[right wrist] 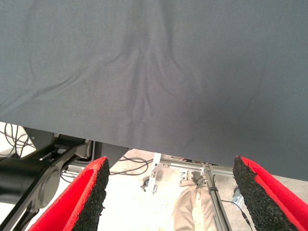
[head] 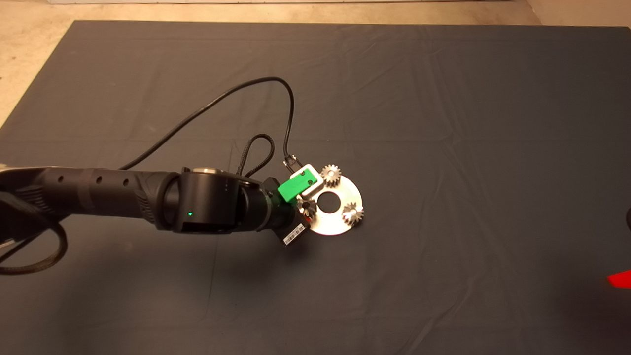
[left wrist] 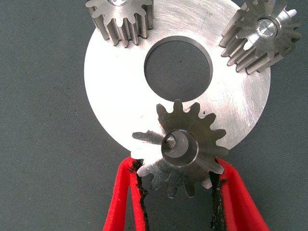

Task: Install three planetary gears onto the carrier pins

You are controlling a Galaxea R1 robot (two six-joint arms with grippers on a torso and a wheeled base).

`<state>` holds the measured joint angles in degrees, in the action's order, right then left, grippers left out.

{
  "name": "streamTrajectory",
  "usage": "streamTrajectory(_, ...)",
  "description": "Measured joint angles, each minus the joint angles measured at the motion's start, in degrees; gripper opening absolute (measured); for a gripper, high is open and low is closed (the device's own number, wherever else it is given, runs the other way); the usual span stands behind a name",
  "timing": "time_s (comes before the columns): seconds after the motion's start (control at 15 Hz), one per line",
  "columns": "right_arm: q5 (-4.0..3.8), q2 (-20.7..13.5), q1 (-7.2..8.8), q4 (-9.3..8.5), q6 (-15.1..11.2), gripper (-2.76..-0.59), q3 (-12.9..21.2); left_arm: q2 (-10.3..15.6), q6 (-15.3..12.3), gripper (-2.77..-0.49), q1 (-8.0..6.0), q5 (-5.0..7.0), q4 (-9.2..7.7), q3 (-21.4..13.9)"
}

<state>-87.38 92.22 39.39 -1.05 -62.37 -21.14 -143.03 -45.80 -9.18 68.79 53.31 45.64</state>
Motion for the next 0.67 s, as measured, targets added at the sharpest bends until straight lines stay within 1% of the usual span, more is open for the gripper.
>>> streamTrajectory(0.13,-0.02,0.00,0.00,0.00,0.00,-1.47,0.00,0.00,0.00,-2.75,0.00,-0.09,0.05,0.02)
streamTrajectory(0.27,0.01,0.00,0.00,0.00,0.00,-1.47,0.00,-0.02,0.03,-2.75,0.01,-1.03,0.10,0.38)
streamTrajectory(0.33,-0.02,0.00,0.00,0.00,0.00,-1.47,0.00,-0.02,0.04,-2.75,0.07,-1.32,0.11,0.46)
streamTrajectory(0.47,0.01,0.00,0.00,0.00,0.00,-1.47,0.00,-0.19,0.05,-2.76,0.12,-1.56,0.29,0.57)
streamTrajectory(0.53,0.03,0.00,0.02,0.00,0.00,-1.47,0.00,-0.21,0.05,-2.76,0.11,-1.97,0.29,0.79)
streamTrajectory(0.67,0.01,0.00,0.00,0.00,0.00,-1.47,0.00,-0.33,0.05,-2.76,0.11,-2.17,0.49,1.02)
